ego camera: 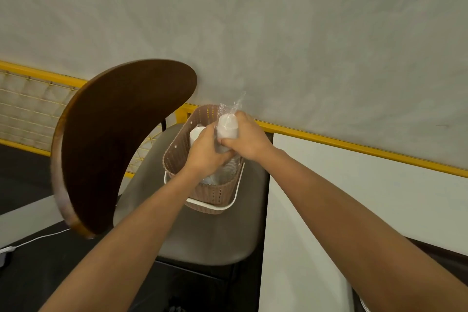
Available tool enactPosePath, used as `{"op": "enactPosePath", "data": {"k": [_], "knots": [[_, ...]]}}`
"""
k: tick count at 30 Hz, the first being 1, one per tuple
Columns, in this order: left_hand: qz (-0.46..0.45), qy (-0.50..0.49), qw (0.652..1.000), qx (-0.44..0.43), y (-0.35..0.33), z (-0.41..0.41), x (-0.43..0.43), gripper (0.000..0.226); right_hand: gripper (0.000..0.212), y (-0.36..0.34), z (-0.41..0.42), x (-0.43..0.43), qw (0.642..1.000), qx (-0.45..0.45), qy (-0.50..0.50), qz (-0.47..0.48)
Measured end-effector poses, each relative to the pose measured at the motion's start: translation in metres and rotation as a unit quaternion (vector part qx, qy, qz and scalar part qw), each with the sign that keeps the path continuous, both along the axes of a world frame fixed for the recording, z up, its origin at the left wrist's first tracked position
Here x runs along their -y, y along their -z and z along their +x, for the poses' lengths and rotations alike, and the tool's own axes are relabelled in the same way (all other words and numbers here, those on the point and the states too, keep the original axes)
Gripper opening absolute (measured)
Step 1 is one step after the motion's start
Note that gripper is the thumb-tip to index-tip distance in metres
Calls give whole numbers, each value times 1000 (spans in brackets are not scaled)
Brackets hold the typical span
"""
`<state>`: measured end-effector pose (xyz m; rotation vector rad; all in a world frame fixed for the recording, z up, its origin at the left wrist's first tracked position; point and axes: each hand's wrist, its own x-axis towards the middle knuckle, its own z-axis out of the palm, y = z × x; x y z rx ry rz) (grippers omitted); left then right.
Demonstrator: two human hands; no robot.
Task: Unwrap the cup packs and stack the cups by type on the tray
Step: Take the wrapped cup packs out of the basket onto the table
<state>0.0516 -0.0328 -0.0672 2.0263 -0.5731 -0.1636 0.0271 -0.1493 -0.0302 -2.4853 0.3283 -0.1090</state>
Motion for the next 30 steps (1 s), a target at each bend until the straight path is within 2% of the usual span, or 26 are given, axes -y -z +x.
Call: {"op": "enactPosePath", "data": {"k": [8,13,22,30], "knots": [[5,8,1000,-8,4,5,0,71,78,-4,0,0,999,-17,24,15],[-3,6,1000,7,-1,6,-5,79,75,-14,-6,-1,1000,-14,18,5],[7,-15,998,58,-14,3,-20,97,72,-42,-18,-5,998,59,8,23],[18,-15,998,59,-31,-13,-21,99,67,-75,-36,-2,990,132,30,41]]}}
